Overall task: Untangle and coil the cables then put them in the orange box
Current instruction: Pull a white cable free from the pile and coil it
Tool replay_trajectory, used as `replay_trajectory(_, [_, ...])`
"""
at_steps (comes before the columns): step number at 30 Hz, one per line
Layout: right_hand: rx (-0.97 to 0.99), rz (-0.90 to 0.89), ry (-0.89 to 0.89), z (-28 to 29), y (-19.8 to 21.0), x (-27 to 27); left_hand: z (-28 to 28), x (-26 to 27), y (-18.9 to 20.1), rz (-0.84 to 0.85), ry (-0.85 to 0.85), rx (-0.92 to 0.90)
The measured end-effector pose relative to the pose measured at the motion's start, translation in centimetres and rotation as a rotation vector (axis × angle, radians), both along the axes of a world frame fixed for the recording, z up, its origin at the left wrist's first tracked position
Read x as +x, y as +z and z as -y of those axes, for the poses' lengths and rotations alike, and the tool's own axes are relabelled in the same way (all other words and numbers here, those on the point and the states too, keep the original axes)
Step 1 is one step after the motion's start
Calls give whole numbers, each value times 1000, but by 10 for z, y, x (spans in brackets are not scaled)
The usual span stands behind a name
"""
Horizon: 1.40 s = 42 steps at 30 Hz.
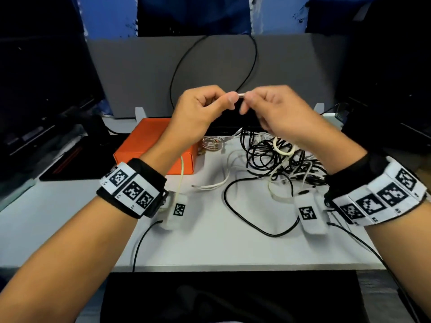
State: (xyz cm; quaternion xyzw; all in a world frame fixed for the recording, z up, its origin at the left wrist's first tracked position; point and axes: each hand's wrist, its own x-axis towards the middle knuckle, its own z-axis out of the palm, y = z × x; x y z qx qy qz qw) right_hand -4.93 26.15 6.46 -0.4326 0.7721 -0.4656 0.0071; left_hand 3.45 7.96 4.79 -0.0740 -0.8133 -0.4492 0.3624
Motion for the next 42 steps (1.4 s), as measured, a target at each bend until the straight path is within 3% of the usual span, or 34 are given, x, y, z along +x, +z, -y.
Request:
replay_trajectory(2, [28,-271,-181,-10,0,-10,8,7,-2,233,-97,55])
replay_trajectory(4, [-29,-341,-291,-22,-3,-24,17,15,-7,429,-158,97])
replay_trajectory(8, [5,-369,-396,-38,-24,-41,22,27,-17,495,-217,263])
replay_trajectory(11, [93,-337,-447,-45,-36,-45,21,35,-25,535,-358,323])
replay_trajectory(14, [323,-229,-418,-53,-34,-43,18,39,-31,511,-349,357])
replay_trajectory(17, [434,-296,-405,-45,-28,-18,12,39,-31,414,-229,354])
replay_trajectory(23, [432,-579,-98,-18,-23,57,-5,43,-24,321,-180,255])
replay_trajectory(25, [369,-495,-11,-13,-29,62,-8,47,-23,321,-197,224])
replay_trajectory(27, [187,-383,43,-12,-29,59,-9,52,-21,346,-220,187])
replay_trajectory(33, [-28,-408,-175,-32,-18,21,3,63,-2,410,-235,115])
replay_trajectory(38, [41,-413,-177,-26,-31,19,4,66,0,339,-496,382])
replay_trajectory(42, [57,-444,-239,-31,-20,14,-1,65,1,291,-516,460])
